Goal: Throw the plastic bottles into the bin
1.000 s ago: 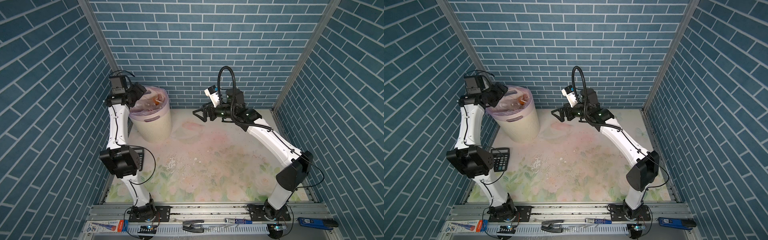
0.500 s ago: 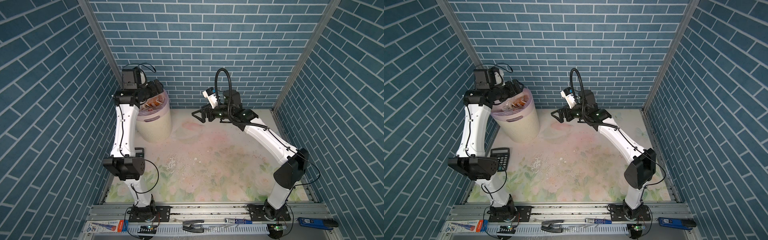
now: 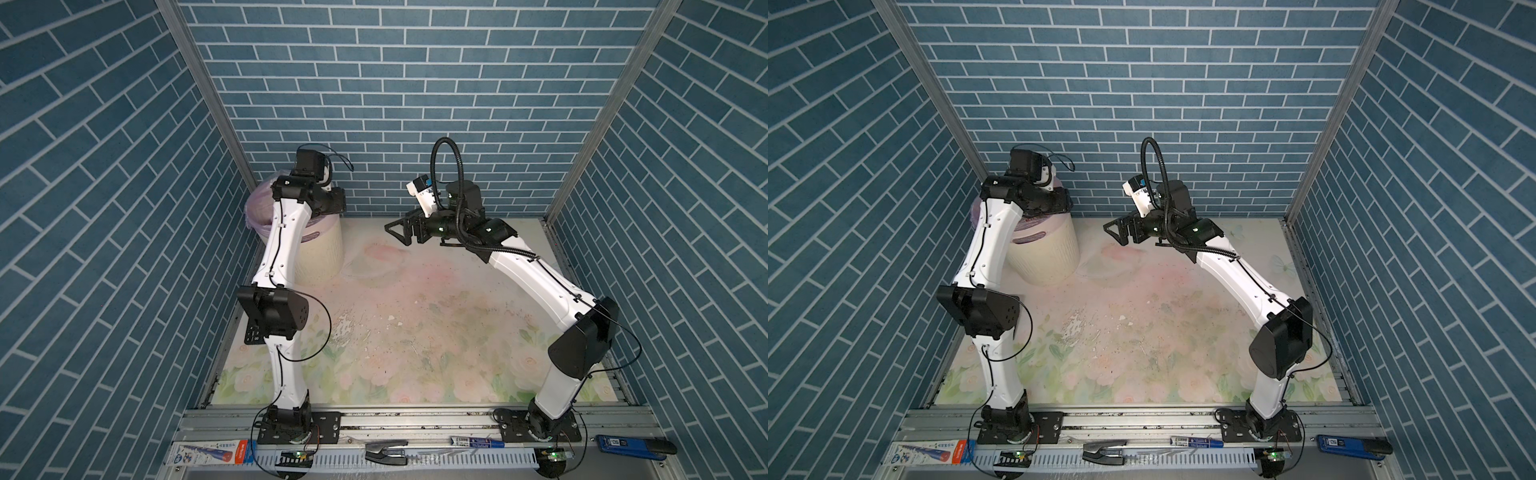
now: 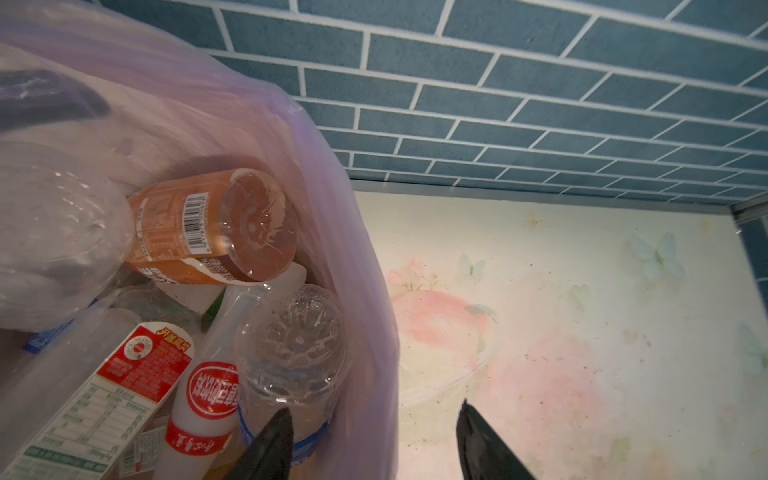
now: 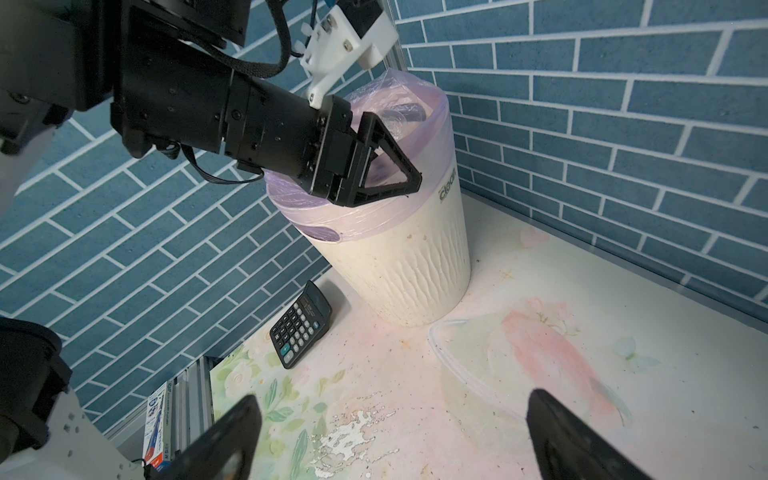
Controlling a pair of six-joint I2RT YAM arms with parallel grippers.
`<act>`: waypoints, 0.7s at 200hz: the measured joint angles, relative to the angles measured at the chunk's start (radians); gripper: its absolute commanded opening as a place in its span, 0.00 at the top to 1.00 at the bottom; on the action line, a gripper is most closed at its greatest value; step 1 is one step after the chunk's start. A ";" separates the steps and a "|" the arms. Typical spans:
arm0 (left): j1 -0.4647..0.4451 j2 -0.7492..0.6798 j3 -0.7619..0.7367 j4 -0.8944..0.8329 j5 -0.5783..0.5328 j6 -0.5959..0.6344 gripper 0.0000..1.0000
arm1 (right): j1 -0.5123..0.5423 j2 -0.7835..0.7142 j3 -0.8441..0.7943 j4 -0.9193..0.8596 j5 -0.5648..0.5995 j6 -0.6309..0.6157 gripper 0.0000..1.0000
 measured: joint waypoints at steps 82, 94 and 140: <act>-0.049 0.036 0.058 -0.027 0.006 0.051 0.81 | 0.000 -0.009 -0.019 0.008 0.017 0.003 0.01; -0.053 0.044 0.066 -0.029 0.014 0.050 0.86 | 0.000 -0.014 -0.026 0.008 0.027 0.007 0.01; -0.095 0.064 0.095 -0.035 0.042 0.048 1.00 | -0.013 -0.060 -0.070 0.007 0.093 0.034 0.01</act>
